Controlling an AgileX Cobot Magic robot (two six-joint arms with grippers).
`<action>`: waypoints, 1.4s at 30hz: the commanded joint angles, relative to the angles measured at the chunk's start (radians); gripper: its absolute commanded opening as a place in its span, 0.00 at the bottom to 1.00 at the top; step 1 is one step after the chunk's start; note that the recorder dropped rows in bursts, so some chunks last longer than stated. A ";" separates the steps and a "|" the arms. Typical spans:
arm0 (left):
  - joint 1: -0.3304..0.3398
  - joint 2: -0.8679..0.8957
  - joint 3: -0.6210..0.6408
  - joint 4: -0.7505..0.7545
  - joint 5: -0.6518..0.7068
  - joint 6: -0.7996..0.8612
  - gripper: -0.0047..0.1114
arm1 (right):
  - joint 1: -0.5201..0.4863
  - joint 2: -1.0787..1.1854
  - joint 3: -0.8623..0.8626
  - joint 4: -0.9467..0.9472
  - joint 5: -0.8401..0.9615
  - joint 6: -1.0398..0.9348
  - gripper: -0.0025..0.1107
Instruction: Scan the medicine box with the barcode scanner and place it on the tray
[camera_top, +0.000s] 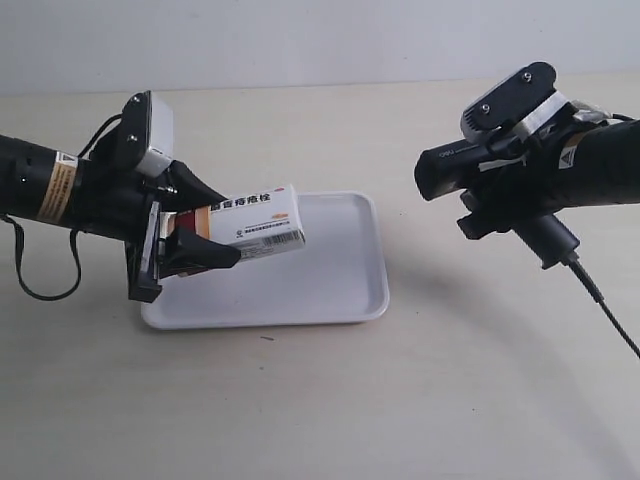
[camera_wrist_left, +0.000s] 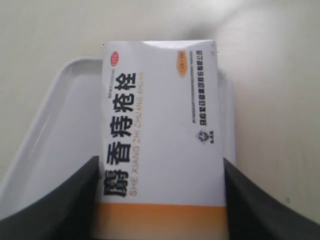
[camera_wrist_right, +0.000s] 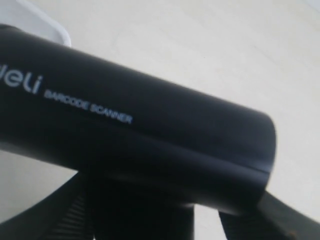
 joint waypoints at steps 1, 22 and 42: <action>-0.015 0.075 -0.021 -0.166 0.071 -0.002 0.04 | -0.030 0.044 -0.006 0.079 -0.037 0.030 0.02; -0.126 0.199 -0.088 -0.280 0.345 -0.010 0.67 | -0.061 0.271 -0.006 0.219 -0.194 0.109 0.17; -0.114 -0.137 -0.088 0.057 0.318 -0.544 0.94 | -0.061 -0.083 -0.006 0.242 -0.008 0.182 0.86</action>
